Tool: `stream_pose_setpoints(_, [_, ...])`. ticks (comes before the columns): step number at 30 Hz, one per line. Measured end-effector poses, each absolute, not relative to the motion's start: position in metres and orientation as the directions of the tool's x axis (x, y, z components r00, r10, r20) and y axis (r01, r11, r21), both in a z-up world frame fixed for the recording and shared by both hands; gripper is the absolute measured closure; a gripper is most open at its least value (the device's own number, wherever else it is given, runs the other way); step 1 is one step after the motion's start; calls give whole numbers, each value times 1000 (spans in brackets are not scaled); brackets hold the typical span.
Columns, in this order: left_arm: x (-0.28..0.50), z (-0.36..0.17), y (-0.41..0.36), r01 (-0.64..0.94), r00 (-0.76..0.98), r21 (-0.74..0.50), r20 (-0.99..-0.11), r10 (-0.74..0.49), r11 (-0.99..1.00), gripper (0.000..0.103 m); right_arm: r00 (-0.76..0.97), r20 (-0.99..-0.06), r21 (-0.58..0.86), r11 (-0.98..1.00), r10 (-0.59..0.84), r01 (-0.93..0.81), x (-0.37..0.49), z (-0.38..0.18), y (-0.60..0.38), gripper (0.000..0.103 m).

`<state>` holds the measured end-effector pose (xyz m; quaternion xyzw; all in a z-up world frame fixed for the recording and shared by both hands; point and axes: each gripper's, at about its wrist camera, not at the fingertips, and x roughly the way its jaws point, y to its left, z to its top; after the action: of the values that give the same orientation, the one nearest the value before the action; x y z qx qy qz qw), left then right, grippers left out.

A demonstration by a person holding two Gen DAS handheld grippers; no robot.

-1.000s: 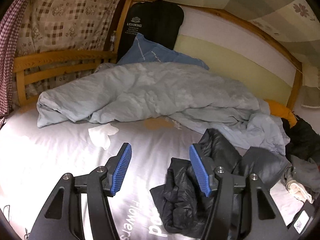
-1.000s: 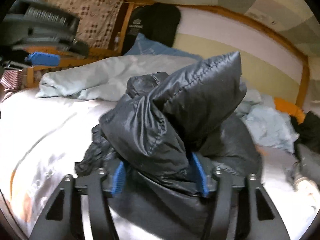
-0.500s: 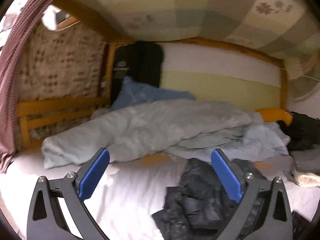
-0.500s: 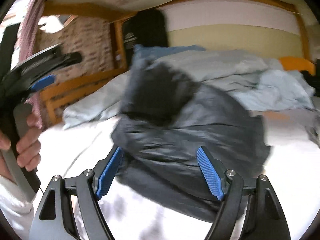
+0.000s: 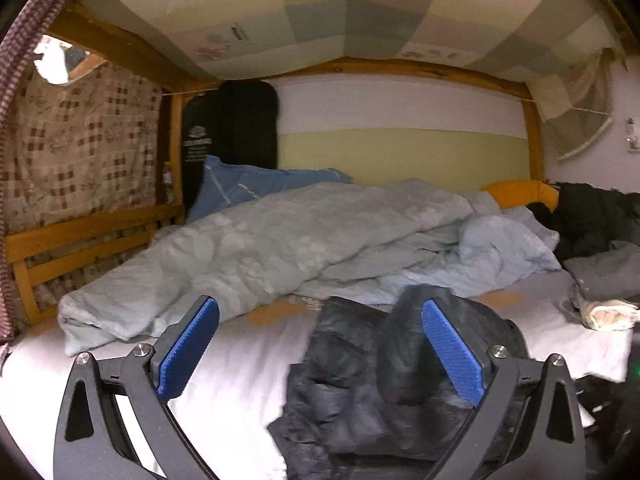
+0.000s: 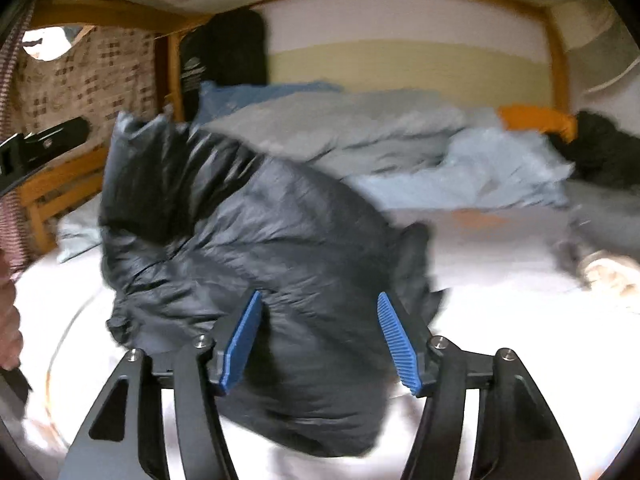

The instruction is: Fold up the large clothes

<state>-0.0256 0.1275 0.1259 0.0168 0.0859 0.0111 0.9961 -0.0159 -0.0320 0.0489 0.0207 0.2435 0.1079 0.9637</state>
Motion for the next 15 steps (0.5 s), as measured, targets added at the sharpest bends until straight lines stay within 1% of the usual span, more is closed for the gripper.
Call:
stream_pose_setpoints(3, [-17, 122, 122, 116, 966, -93, -221, -134, 989, 2, 817, -505, 154, 960, 279, -233, -3, 37, -22, 38])
stream_pose_setpoints(4, [-13, 121, 118, 144, 955, -110, -244, -167, 983, 2, 814, -504, 167, 957, 289, -237, -2, 35, -22, 37])
stream_pose_setpoints(6, [-4, 117, 105, 99, 957, -39, -271, -106, 994, 2, 814, -496, 181, 952, 303, -245, -2, 31, -21, 36])
stream_pose_setpoints(8, [8, 110, 95, 39, 956, 64, -294, -19, 997, 2, 808, -488, 199, 944, 329, -264, -6, 29, -23, 36])
stream_pose_setpoints(10, [21, 103, 96, -11, 940, 101, -340, 45, 995, 2, 803, -482, 202, 937, 349, -286, -10, 27, -26, 35])
stream_pose_setpoints(12, [28, 99, 108, -56, 926, 65, -369, 76, 996, 6, 801, -481, 193, 934, 356, -299, -14, 26, -29, 35])
stream_pose_setpoints(14, [29, 101, 130, -69, 923, -60, -382, 41, 996, 6, 810, -477, 191, 940, 342, -284, -19, 26, -33, 35])
stream_pose_setpoints(15, [29, 102, 137, -68, 923, -100, -385, 25, 993, 6, 824, -476, 190, 951, 307, -245, -20, 26, -38, 35])
